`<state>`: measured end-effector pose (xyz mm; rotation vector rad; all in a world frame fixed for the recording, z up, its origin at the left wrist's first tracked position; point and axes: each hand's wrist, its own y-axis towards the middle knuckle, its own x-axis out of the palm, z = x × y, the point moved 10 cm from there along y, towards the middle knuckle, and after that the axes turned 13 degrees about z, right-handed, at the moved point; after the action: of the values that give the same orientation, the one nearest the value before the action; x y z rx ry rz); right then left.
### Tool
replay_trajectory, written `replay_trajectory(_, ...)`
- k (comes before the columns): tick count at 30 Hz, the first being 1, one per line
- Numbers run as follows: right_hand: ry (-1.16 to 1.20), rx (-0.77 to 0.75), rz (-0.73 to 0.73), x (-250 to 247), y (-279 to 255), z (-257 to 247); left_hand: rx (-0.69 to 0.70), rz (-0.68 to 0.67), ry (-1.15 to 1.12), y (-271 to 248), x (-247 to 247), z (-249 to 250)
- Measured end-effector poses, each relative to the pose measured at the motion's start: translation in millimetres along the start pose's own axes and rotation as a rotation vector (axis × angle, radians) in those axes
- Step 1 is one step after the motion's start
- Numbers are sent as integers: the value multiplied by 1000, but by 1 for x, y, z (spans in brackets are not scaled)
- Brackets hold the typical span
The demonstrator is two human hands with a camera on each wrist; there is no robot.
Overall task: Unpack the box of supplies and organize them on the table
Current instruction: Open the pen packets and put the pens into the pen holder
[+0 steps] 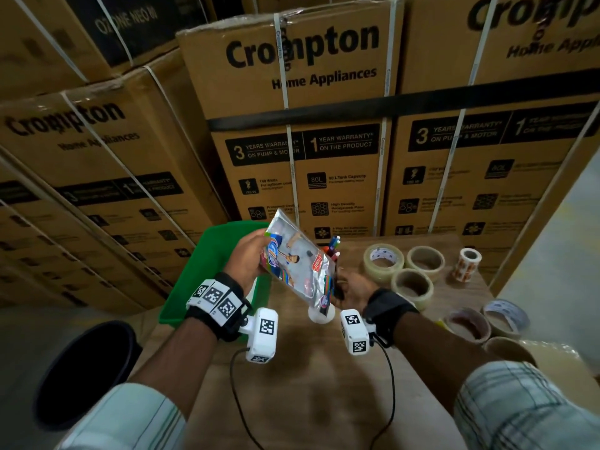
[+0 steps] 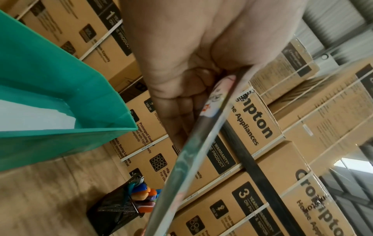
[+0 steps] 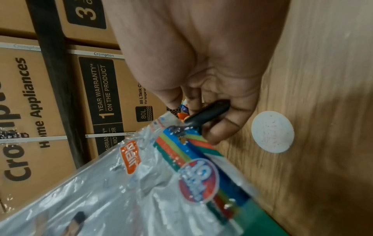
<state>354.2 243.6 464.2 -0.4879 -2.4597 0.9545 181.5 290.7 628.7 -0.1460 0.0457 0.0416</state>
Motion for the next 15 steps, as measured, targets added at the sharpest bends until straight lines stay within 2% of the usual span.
replay_trajectory(4,-128,-52,97,-15,14,-3,-32,115,-35,13,-28,-11)
replay_trajectory(7,-204,-140,173,-35,17,-19,-125,250,-96,23,-56,-38)
replay_trajectory(9,-315,-274,231,-49,17,-41,-216,338,-155,27,-70,-61)
replay_trajectory(11,-431,-440,315,-62,15,-69,-287,367,-139,27,-74,-80)
replay_trajectory(15,-467,-719,492,-67,-13,-121,-262,330,40,29,-66,-98)
